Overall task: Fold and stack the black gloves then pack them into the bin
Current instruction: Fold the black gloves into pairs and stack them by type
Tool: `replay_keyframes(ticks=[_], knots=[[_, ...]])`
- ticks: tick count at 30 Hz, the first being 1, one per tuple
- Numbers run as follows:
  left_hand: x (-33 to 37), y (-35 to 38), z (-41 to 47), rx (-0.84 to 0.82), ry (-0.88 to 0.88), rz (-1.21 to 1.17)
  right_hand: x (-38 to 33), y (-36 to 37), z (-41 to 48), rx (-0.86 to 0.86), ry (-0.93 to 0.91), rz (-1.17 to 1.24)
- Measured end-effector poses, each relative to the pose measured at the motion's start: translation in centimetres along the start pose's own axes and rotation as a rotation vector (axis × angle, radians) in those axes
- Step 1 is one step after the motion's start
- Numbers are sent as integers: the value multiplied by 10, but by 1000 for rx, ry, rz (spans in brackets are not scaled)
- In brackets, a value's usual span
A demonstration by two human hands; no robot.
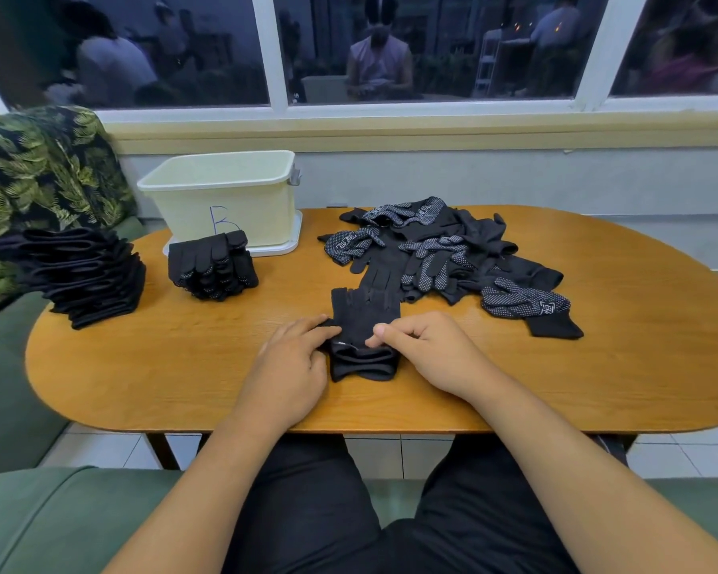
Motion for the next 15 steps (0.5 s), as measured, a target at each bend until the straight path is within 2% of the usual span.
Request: replay_keyframes(ticks=[3, 4, 6, 8, 11, 15], knots=[[0, -14, -1, 137, -121, -298, -3, -4, 5, -8, 32, 118], [0, -19, -2, 183, -186, -333, -4, -4, 6, -15, 40, 121], [4, -26, -2, 173, -285, -258, -5, -2, 5, -23, 58, 95], [10, -28, 3, 51, -355, -141, -7, 4, 4, -12, 57, 34], [18, -24, 22, -93, -466, 31, -6, 13, 0, 44, -13, -110], [20, -10, 45, -178, -528, 249, -4, 17, -2, 82, -101, -334]])
Point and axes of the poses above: each hand's wrist, its own z-axis towards the middle knuckle, its own y-axis out of the palm, x = y × z, the point moved 3 cm from there along z, towards the middle knuckle, and after that the axes turned 5 degrees about y, right-handed, at the moved point
